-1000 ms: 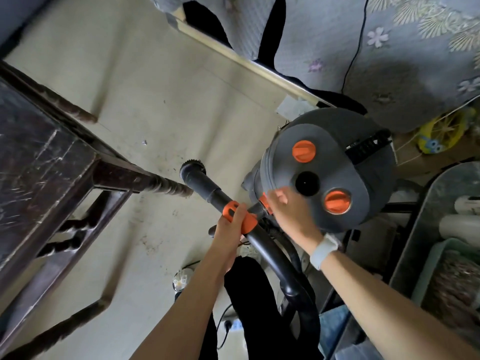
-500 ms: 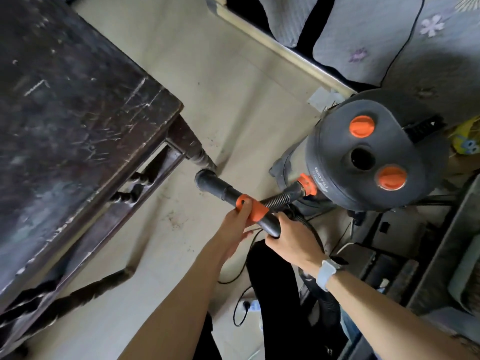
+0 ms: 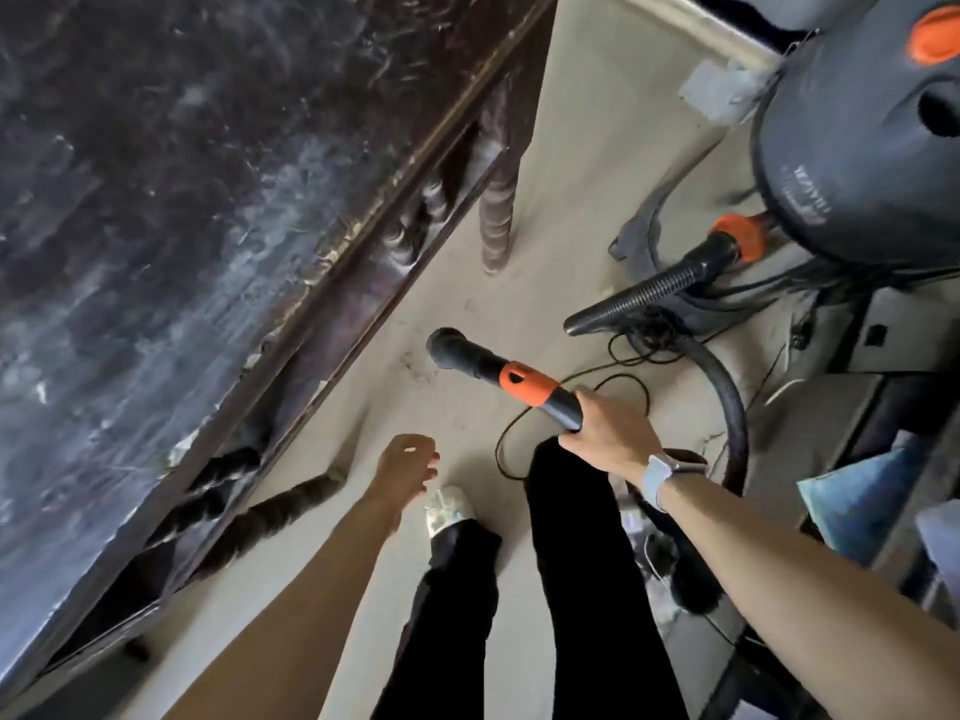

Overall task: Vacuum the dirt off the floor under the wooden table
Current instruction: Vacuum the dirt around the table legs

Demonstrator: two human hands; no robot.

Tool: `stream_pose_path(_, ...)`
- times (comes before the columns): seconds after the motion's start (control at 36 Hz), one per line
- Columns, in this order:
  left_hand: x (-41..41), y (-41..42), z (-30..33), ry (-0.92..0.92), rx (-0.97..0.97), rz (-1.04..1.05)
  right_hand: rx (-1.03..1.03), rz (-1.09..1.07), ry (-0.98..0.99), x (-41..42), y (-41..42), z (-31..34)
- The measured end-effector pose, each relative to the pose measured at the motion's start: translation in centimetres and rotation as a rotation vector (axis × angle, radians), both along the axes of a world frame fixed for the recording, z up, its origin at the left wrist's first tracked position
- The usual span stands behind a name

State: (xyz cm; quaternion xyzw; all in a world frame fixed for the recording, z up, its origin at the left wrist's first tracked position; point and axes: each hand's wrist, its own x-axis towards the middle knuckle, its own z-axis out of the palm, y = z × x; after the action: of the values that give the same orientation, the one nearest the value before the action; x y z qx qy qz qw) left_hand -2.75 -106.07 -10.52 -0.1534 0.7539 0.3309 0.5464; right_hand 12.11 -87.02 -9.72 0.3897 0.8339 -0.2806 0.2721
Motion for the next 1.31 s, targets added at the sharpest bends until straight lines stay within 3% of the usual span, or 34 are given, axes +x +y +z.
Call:
stream_pose_path(0.19, 0.8, -4.3, -5.6, 0.016, -0.038, 0.006, -0.029, -0.067, -0.007, -0.4, -3.2, -5.3)
stream_pose_path(0.42, 2.8, -6.1, -13.5, 0.091, -0.119, -0.039, -0.078, 0.075, -0.098, 2.3, -7.0, -14.8)
stream_pose_path(0.61, 4.7, -8.7, -22.4, 0.347, -0.153, -0.537, -0.161, 0.073, -0.101, 5.0, -9.4, -24.3)
stream_pose_path(0.75, 4.9, -9.9, -28.7, 0.523, -0.103, -1.006, -0.171, 0.169, -0.040, 5.1, -10.6, -29.3)
stream_pose_path(0.86, 4.5, -10.6, -32.8, 0.677, -0.027, -1.245, -0.182, 0.217, -0.015, 5.7, -12.2, -32.0)
stream_pose_path(0.94, 4.0, -10.8, -35.9, 0.669, 0.006, -1.416, -0.220, 0.276, -0.014, 5.7, -13.4, -33.3)
stream_pose_path(1.03, 3.5, -11.0, -38.6, 0.621, 0.107, -1.418, -0.277, 0.288, 0.030, 5.1, -14.0, -34.7)
stream_pose_path(1.17, 2.2, -12.2, -42.8, 0.924, 0.368, -1.201, -0.297, 0.314, 0.089, 2.8, -14.1, -37.6)
stream_pose_path(1.31, 3.8, -14.3, -45.9, 1.070, 0.443, -1.101, -0.476, 0.185, 0.061, 0.8, -15.5, -39.5)
